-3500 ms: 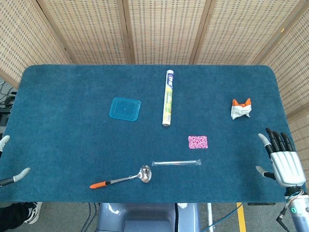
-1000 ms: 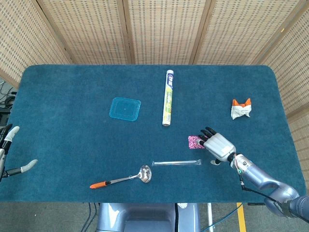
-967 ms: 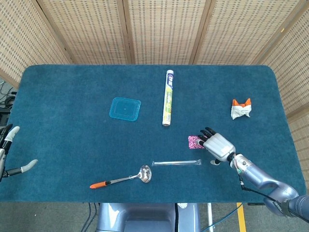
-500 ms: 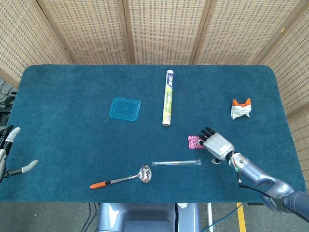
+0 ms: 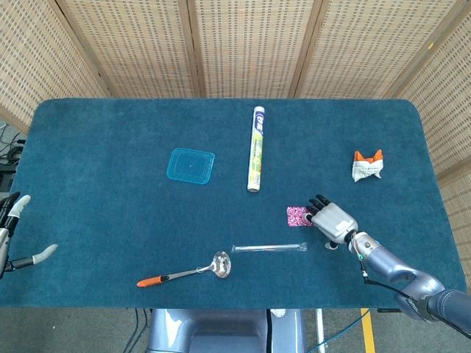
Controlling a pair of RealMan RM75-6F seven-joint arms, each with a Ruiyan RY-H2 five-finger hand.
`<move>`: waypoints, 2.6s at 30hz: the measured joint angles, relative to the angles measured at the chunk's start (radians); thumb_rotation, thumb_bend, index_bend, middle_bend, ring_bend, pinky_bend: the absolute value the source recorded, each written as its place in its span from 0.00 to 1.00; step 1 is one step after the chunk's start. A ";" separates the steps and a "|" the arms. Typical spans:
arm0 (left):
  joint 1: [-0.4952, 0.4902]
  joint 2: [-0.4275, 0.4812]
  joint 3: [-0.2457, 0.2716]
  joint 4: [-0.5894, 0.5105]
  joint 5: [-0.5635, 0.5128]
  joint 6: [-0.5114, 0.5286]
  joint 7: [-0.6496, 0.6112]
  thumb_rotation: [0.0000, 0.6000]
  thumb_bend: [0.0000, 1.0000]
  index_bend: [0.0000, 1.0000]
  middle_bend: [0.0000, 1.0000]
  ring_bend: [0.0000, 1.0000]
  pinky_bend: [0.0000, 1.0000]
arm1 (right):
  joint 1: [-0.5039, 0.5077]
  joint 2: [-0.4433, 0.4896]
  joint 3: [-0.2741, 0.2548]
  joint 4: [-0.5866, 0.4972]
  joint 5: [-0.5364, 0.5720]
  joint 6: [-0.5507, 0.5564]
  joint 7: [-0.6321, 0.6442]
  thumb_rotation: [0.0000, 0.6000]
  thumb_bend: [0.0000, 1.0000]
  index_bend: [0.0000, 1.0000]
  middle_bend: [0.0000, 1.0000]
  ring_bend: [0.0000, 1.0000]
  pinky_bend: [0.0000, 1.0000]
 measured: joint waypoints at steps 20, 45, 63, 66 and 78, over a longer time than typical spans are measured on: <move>0.004 0.005 0.005 0.003 -0.003 0.002 -0.008 0.34 0.00 0.02 0.00 0.00 0.00 | -0.001 -0.018 -0.022 0.024 0.022 -0.002 -0.013 1.00 0.21 0.21 0.17 0.00 0.00; -0.002 0.000 0.005 0.004 0.000 -0.002 -0.005 0.34 0.00 0.02 0.00 0.00 0.00 | -0.021 0.022 -0.034 0.006 0.046 0.018 -0.061 1.00 0.21 0.22 0.18 0.00 0.00; 0.005 0.001 0.007 0.027 -0.014 -0.006 -0.031 0.34 0.00 0.02 0.00 0.00 0.00 | 0.047 -0.020 -0.004 -0.009 0.063 -0.049 -0.086 1.00 0.21 0.22 0.18 0.00 0.00; 0.002 0.002 0.004 0.025 -0.017 -0.010 -0.030 0.34 0.00 0.02 0.00 0.00 0.00 | 0.047 -0.024 -0.007 -0.004 0.064 -0.048 -0.086 1.00 0.21 0.22 0.18 0.00 0.00; 0.002 -0.002 0.007 0.023 -0.010 -0.008 -0.025 0.34 0.00 0.02 0.00 0.00 0.00 | 0.032 -0.017 -0.023 0.009 0.069 -0.034 -0.091 1.00 0.21 0.22 0.18 0.00 0.00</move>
